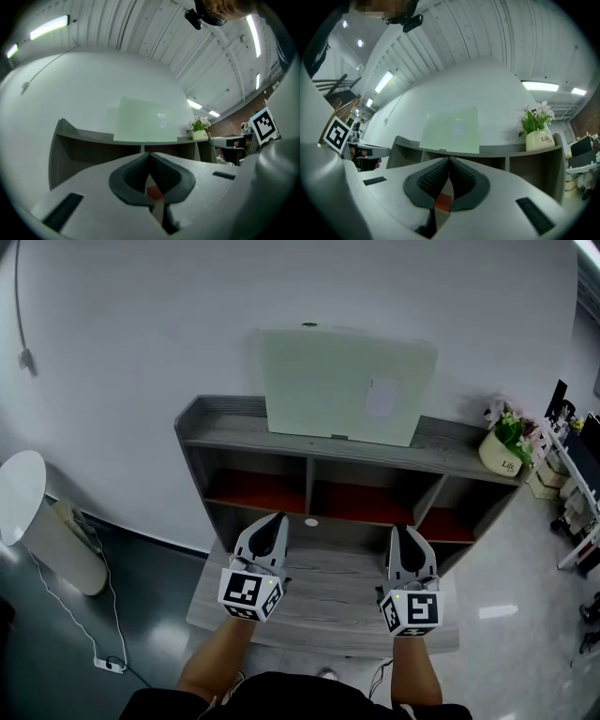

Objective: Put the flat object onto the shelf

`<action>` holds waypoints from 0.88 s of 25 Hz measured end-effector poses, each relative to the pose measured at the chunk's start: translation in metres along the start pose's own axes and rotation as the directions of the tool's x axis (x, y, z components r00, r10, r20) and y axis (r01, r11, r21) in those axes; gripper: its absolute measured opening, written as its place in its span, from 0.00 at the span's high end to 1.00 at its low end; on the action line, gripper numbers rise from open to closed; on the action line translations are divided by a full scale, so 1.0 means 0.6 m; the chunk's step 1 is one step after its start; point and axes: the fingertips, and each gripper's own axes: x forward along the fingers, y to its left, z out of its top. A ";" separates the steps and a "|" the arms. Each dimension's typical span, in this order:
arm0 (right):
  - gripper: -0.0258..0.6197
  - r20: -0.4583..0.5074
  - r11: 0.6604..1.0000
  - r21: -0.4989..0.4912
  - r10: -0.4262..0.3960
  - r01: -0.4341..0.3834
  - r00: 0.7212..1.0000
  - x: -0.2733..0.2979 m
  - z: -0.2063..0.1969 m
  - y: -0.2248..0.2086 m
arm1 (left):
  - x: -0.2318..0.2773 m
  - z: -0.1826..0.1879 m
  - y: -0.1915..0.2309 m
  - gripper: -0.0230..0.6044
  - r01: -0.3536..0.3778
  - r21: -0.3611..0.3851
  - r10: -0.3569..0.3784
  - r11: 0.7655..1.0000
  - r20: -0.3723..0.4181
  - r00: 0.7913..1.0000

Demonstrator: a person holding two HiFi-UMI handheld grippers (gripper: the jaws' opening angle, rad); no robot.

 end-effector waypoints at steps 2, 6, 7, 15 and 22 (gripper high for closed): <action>0.92 -0.019 1.000 -0.011 0.002 -0.002 1.000 -0.013 -0.014 0.005 | -0.014 -0.023 -0.004 0.95 -0.002 -0.016 0.002 1.000 -0.031 1.000; 0.92 -0.033 1.000 -0.020 -0.005 0.005 0.999 -0.029 -0.034 0.015 | -0.030 -0.040 -0.005 0.95 -0.022 0.006 0.022 1.000 -0.048 0.999; 0.92 -0.035 1.000 -0.019 -0.008 0.008 0.999 -0.031 -0.039 0.018 | -0.032 -0.039 -0.007 0.95 -0.022 0.002 0.022 1.000 -0.046 0.999; 0.92 -0.039 1.000 0.007 0.009 -0.009 0.999 -0.048 -0.073 0.050 | -0.052 -0.043 -0.034 0.95 -0.010 -0.026 0.009 1.000 -0.032 0.999; 0.92 -0.037 0.999 0.031 0.011 -0.010 0.999 -0.050 -0.068 0.046 | -0.063 -0.058 -0.038 0.95 -0.024 -0.033 0.022 0.999 -0.051 0.998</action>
